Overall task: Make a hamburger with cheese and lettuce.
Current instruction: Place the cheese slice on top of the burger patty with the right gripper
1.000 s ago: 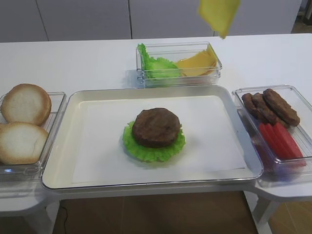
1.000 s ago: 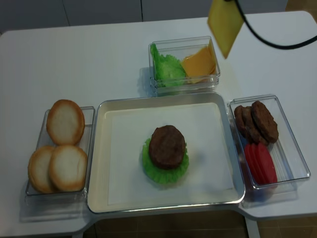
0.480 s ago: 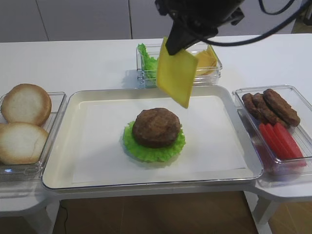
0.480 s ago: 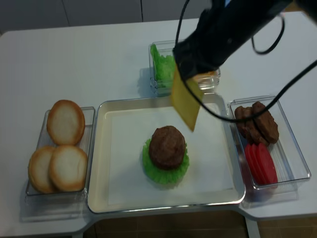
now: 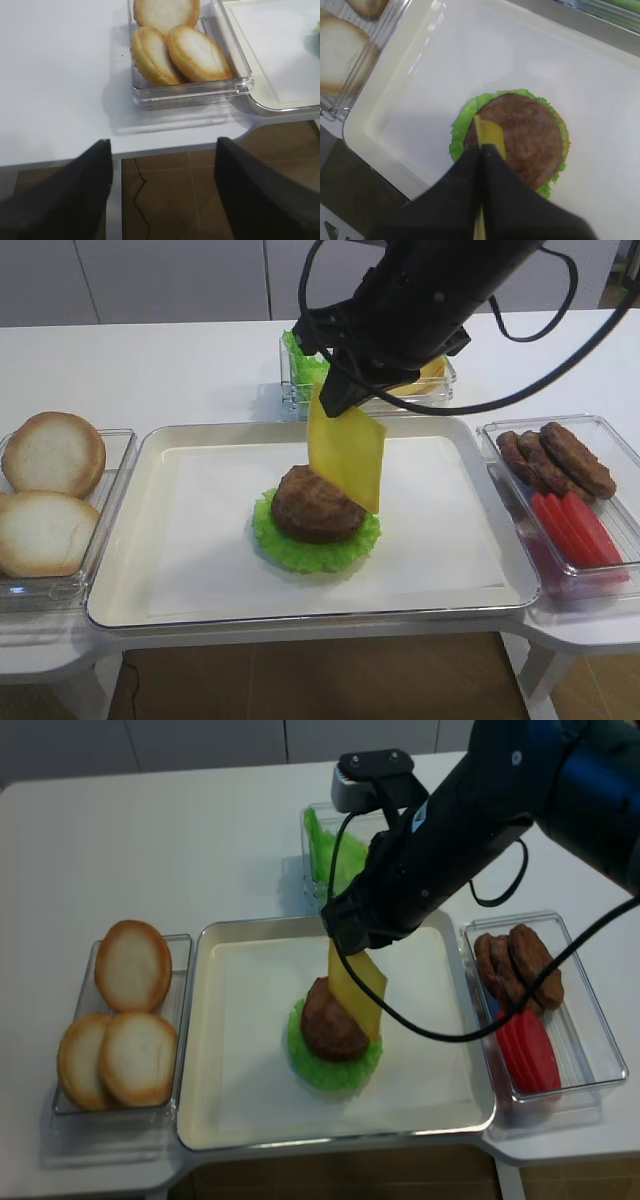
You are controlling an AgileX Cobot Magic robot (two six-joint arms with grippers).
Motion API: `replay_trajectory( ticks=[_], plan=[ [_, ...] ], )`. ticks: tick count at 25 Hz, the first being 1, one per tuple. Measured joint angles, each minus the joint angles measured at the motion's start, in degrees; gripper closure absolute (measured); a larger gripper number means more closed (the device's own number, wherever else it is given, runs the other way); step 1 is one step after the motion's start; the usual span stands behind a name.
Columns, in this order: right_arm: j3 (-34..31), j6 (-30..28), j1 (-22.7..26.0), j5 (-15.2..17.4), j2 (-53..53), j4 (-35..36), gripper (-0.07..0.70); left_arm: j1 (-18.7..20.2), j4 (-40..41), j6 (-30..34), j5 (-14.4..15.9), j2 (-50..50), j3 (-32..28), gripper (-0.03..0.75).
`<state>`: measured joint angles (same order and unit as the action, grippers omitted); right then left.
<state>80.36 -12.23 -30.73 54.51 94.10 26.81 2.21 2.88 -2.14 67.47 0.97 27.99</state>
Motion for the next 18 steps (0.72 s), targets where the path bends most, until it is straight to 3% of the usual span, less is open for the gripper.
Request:
replay_trajectory(
  ticks=[9, 18],
  plan=[
    [0.0, -5.3, 0.0, -0.5, 3.3, 9.5, 0.632, 0.0, 0.0, 0.0, 0.0, 0.0, 0.0, 0.246],
    [0.0, -6.1, 0.0, -0.8, 6.1, 10.6, 0.632, 0.0, 0.0, 0.0, 0.0, 0.0, 0.0, 0.246]
  ],
)
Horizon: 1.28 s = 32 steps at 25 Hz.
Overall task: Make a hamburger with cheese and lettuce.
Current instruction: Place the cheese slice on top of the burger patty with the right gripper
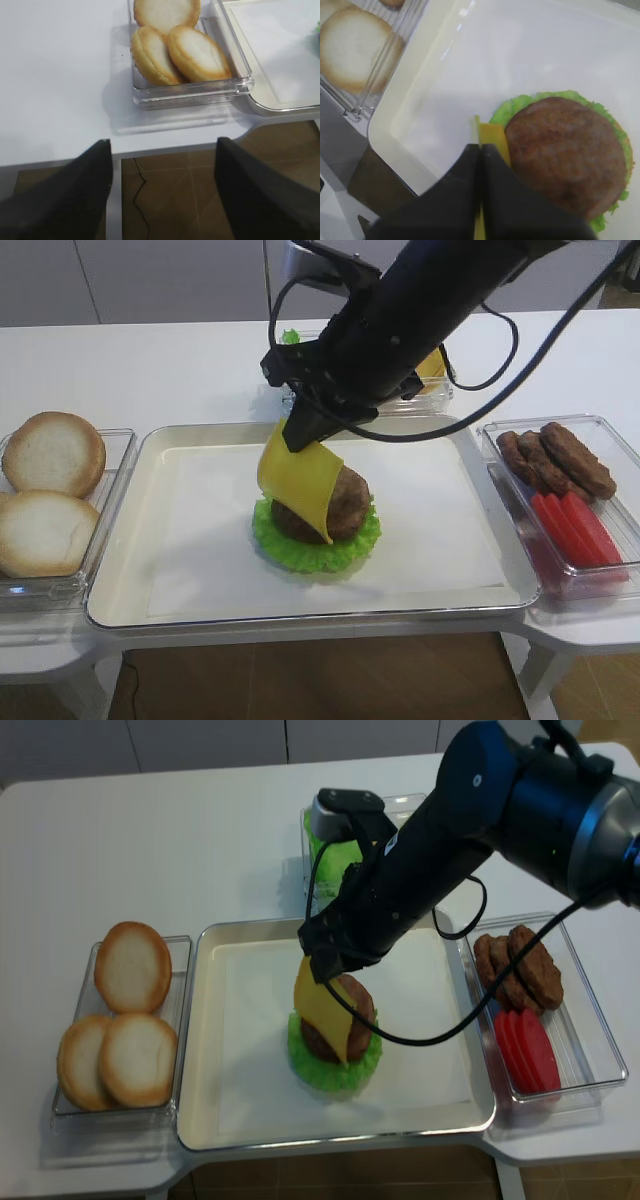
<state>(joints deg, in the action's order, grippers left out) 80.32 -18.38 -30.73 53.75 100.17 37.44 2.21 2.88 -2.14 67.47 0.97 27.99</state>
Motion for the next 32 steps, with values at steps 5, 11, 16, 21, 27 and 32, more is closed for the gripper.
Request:
replay_trajectory(
  ticks=[5, 11, 16, 21, 27, 32],
  plan=[
    [0.0, -0.3, 0.0, 0.5, 0.9, 0.8, 0.632, 0.0, 0.0, 0.0, 0.0, 0.0, 0.0, 0.246],
    [0.0, -3.2, 0.0, 2.4, 0.9, 6.3, 0.632, 0.0, 0.0, 0.0, 0.0, 0.0, 0.0, 0.246],
    [0.0, -3.9, 0.0, 2.5, 0.9, 7.2, 0.632, 0.0, 0.0, 0.0, 0.0, 0.0, 0.0, 0.246],
    [0.0, -4.0, 0.0, 2.5, 0.6, 7.3, 0.632, 0.0, 0.0, 0.0, 0.0, 0.0, 0.0, 0.246],
    [0.0, -4.0, 0.0, 2.8, 0.1, 7.0, 0.632, 0.0, 0.0, 0.0, 0.0, 0.0, 0.0, 0.246],
    [0.0, -4.0, 0.0, 2.5, 0.0, 2.3, 0.632, 0.0, 0.0, 0.0, 0.0, 0.0, 0.0, 0.246]
  ],
)
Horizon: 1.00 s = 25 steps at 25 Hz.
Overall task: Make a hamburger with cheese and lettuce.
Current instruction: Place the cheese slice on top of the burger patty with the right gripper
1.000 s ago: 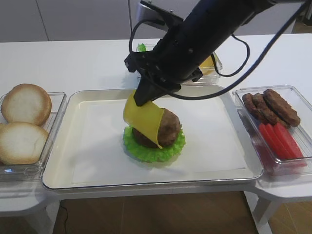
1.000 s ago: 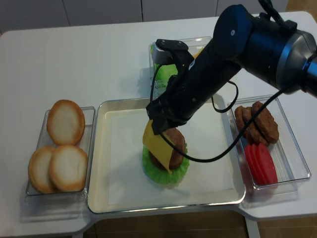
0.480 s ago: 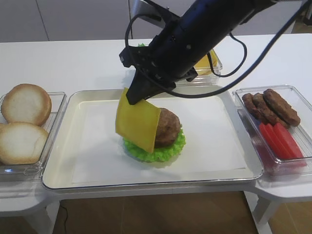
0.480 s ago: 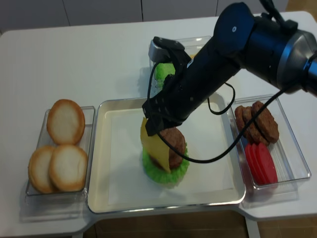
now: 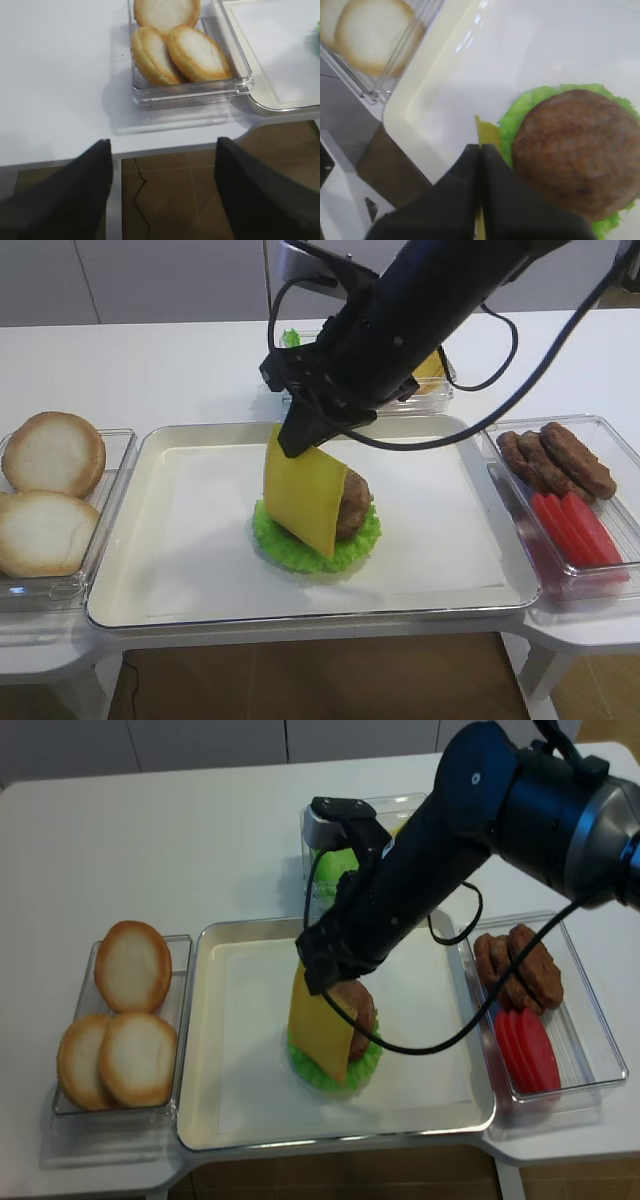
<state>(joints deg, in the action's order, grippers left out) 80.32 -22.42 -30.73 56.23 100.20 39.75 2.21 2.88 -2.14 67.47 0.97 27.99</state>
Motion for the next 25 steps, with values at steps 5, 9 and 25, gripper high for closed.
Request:
replay_trajectory(
  ticks=[5, 9, 25],
  plan=[
    [0.0, 0.8, 0.0, -1.0, 0.0, -3.8, 0.632, 0.0, 0.0, 0.0, 0.0, 0.0, 0.0, 0.246],
    [0.0, 0.8, 0.0, -1.4, 0.5, -4.2, 0.632, 0.0, 0.0, 0.0, 0.0, 0.0, 0.0, 0.246],
    [-0.1, 0.9, 0.0, -4.9, 2.0, -10.6, 0.632, 0.0, 0.0, 0.0, 0.0, 0.0, 0.0, 0.246]
  ],
)
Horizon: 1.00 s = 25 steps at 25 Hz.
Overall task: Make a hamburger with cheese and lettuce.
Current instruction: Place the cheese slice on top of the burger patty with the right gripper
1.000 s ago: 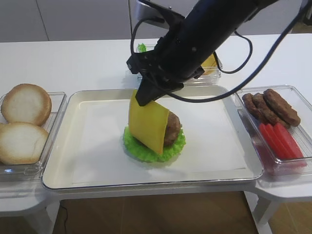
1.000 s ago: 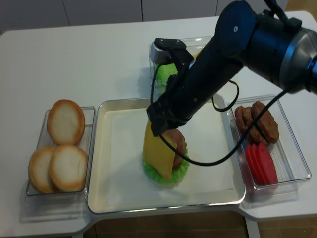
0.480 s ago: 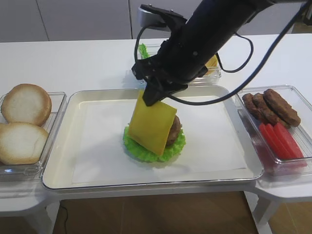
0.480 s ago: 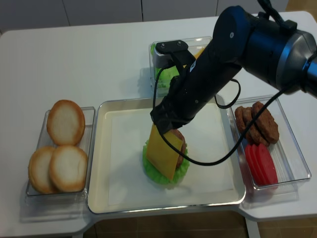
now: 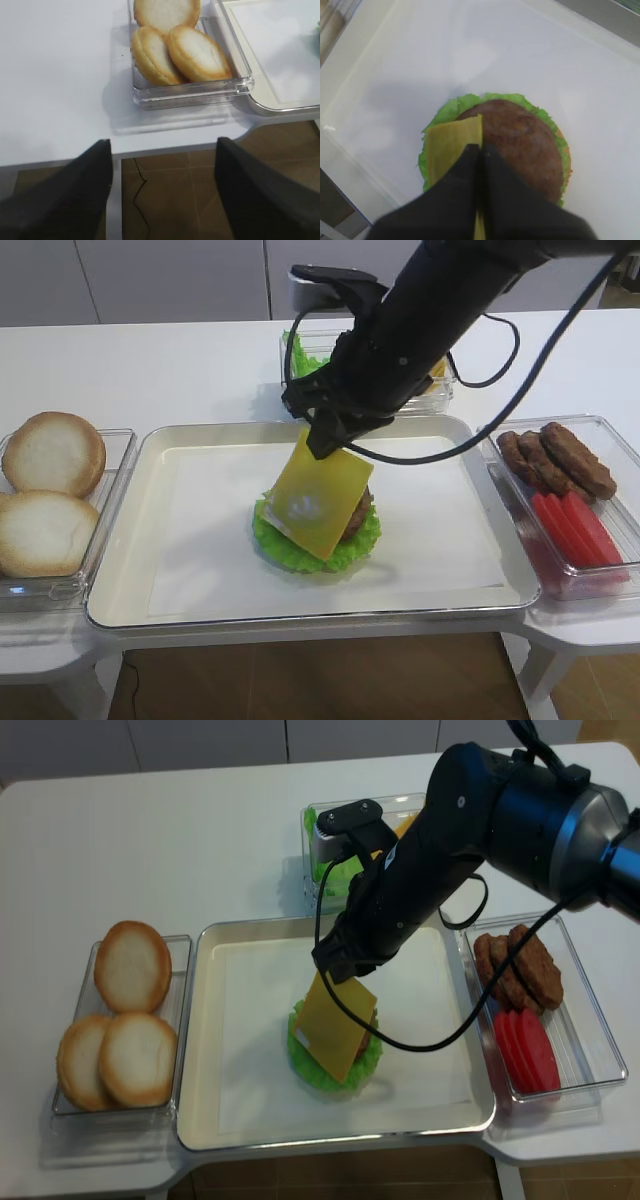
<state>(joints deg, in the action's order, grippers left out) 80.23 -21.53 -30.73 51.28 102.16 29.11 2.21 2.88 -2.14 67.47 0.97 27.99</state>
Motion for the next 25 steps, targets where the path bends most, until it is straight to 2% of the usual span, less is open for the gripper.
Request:
replay_trajectory(
  ticks=[13, 25],
  plan=[
    [0.0, 0.0, 0.0, -2.8, 1.3, -2.7, 0.632, 0.0, 0.0, 0.0, 0.0, 0.0, 0.0, 0.246],
    [0.0, 0.2, 0.0, -2.8, 1.3, -4.4, 0.632, 0.0, 0.0, 0.0, 0.0, 0.0, 0.0, 0.246]
  ],
)
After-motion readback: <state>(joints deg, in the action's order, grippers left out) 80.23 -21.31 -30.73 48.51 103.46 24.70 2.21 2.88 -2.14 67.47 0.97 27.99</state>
